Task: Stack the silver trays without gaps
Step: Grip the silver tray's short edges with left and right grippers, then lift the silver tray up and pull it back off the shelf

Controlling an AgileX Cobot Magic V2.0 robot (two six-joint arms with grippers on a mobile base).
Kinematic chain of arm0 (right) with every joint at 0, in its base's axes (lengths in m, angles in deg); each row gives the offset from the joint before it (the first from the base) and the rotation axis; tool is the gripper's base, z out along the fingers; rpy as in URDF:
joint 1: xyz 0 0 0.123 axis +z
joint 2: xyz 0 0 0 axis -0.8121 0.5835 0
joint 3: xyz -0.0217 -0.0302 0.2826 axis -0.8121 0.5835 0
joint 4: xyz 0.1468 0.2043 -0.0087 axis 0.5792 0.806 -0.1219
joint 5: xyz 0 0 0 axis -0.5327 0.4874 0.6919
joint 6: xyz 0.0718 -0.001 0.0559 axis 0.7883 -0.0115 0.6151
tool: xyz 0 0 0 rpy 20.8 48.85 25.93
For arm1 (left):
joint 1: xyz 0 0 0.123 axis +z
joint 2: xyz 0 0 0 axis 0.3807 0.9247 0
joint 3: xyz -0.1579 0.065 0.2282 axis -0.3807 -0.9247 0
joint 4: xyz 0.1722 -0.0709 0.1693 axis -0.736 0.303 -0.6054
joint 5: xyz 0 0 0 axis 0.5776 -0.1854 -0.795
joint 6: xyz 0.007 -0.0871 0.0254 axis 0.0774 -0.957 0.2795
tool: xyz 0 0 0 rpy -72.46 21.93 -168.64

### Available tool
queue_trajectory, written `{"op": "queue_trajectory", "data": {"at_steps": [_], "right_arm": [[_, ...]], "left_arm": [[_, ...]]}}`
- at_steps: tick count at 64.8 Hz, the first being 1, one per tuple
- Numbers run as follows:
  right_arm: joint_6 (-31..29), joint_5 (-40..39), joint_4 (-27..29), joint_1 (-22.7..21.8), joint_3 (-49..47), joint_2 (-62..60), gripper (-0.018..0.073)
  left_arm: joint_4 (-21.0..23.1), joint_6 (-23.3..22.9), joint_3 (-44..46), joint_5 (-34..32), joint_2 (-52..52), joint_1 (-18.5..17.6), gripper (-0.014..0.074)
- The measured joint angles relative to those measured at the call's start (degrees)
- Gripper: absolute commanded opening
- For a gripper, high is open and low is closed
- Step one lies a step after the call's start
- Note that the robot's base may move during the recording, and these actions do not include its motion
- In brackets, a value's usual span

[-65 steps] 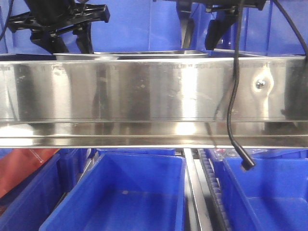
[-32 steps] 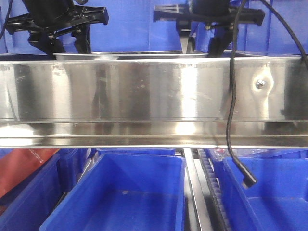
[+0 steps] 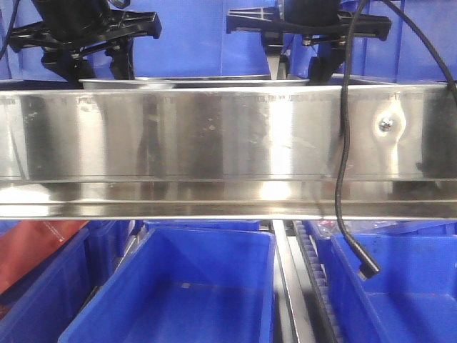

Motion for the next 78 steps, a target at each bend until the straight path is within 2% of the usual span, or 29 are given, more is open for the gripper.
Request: {"op": "queue_trajectory", "data": {"at_steps": [10,17,26,37,68,78], "right_arm": [[0.0,0.0,0.0,0.0,0.0,0.0,0.0181],[0.0,0.11,0.0,0.0,0.0,0.0,0.0181],[0.0,0.11,0.14,0.0,0.0,0.0,0.0148],[0.11,0.54,0.3,0.0,-0.21,0.0,-0.009],[0.49,2.18,-0.49,-0.12,-1.67,-3.5,-0.0077],[0.38,2.82,-2.85,0.35,-2.18,-8.27,-0.0077]], "left_arm": [[0.0,0.0,0.0,0.27,0.0,0.0,0.0037],[0.0,0.0,0.0,0.37,0.0,0.0,-0.002],[0.37,-0.49,0.0,0.26,0.0,0.0,-0.0021],[0.43,-0.66,0.0,0.27,0.0,0.0,-0.0021],[0.67,-4.02,0.13,3.67,-4.15,-0.49,-0.0016],[-2.65,-8.34,0.22,4.33,-9.11,-3.0,-0.0016]]}}
